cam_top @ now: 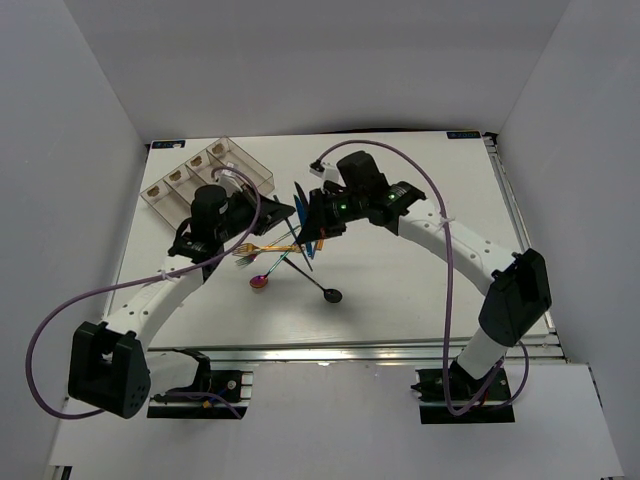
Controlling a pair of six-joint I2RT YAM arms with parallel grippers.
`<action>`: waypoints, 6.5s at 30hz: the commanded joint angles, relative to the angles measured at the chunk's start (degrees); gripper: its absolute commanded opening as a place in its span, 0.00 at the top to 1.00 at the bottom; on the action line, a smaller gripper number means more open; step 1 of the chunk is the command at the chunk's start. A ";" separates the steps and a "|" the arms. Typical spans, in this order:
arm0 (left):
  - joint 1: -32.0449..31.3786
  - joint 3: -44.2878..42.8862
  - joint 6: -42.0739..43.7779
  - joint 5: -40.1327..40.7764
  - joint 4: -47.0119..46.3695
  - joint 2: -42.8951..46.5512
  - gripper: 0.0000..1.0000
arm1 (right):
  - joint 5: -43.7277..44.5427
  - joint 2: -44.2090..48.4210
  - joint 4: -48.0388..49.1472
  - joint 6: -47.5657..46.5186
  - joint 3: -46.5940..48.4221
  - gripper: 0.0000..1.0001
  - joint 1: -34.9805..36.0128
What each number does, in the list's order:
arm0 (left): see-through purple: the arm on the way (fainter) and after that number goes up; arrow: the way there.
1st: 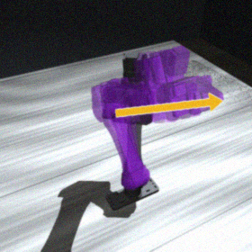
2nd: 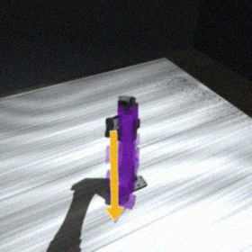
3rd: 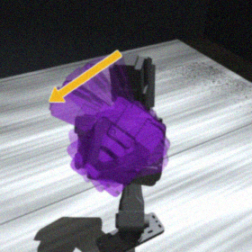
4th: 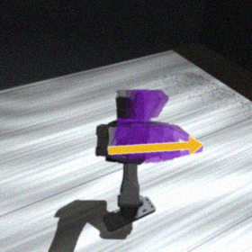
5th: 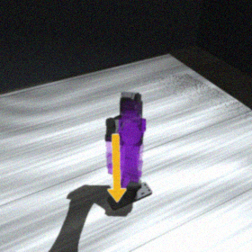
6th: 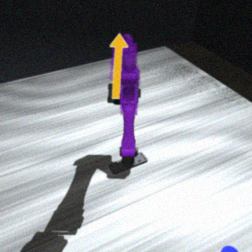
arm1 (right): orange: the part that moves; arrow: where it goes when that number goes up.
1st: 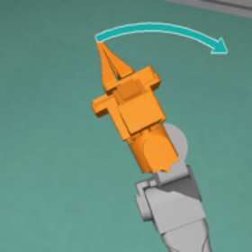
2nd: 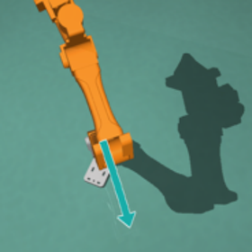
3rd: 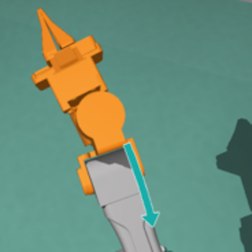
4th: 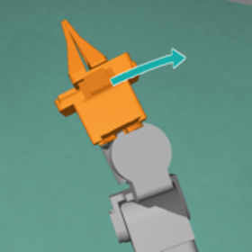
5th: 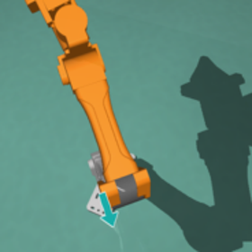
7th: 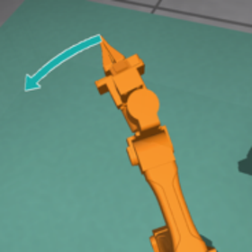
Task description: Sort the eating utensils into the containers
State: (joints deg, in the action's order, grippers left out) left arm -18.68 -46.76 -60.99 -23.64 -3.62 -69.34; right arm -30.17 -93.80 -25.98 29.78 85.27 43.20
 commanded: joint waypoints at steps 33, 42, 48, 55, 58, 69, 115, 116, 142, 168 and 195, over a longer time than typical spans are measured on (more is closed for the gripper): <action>30.80 -63.19 24.07 50.72 59.09 -47.19 1.00 | 20.86 27.79 -19.02 3.00 -17.25 0.28 -3.91; 33.44 -60.81 24.96 42.63 52.23 -51.33 0.93 | 22.53 27.44 -20.52 6.78 -16.01 0.28 -4.00; 34.76 -60.91 26.01 40.60 52.05 -53.70 0.81 | 25.07 27.88 -20.78 10.03 -16.63 0.28 -3.91; 34.94 -58.18 25.84 38.85 50.64 -49.23 0.15 | 26.39 23.94 -19.90 6.35 -14.09 0.11 -3.91; 34.50 -59.14 25.66 36.13 51.07 -45.72 0.06 | 29.73 18.68 -19.90 5.11 -10.93 0.11 -3.91; 17.73 -40.45 20.13 41.92 56.61 -18.57 0.02 | 48.45 -11.45 -13.31 8.28 3.90 0.38 -3.39; 12.70 -17.40 24.61 35.86 62.86 8.87 0.02 | 39.75 -37.07 -15.86 10.03 23.27 0.61 -2.77; 12.61 -17.22 24.61 35.86 62.86 8.96 0.02 | 39.67 -37.16 -15.86 10.03 23.18 0.62 -2.77; 9.10 -18.46 20.13 12.37 48.07 3.07 0.02 | 39.15 -23.64 -14.83 3.55 6.49 1.00 -3.21; -6.11 -14.50 4.04 12.30 22.16 -3.52 1.00 | -4.19 0.37 15.78 5.46 -6.26 1.00 -0.13; 34.15 -54.49 23.73 33.13 53.89 -42.01 0.97 | 13.56 5.03 -9.79 -1.83 -5.12 0.12 -4.09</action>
State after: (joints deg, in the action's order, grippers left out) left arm 15.40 -97.80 -38.52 8.75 49.10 -112.27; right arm -17.63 -90.91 -34.74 30.06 79.68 38.92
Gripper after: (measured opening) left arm 0.112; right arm 0.877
